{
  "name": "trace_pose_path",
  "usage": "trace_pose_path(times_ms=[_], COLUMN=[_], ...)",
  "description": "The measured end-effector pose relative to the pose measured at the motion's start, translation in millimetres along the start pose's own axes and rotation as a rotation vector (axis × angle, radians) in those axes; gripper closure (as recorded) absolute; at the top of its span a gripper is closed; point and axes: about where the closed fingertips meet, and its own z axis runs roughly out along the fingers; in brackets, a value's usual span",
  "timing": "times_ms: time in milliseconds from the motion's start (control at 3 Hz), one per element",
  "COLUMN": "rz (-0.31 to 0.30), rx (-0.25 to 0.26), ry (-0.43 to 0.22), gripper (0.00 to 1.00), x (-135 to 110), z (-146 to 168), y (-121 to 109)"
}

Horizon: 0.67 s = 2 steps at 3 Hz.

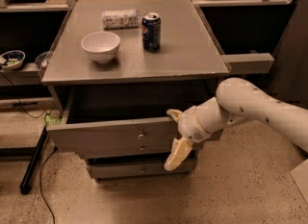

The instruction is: Open top drawer

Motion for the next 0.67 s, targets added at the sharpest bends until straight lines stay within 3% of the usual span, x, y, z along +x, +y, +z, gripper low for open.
trace_pose_path(times_ms=[333,667], rz=[-0.022,-0.046], rx=[-0.104,-0.158], ry=[-0.103,-0.138], gripper=[0.00,0.00], x=[-1,1], z=[-16,-27], y=[33,55])
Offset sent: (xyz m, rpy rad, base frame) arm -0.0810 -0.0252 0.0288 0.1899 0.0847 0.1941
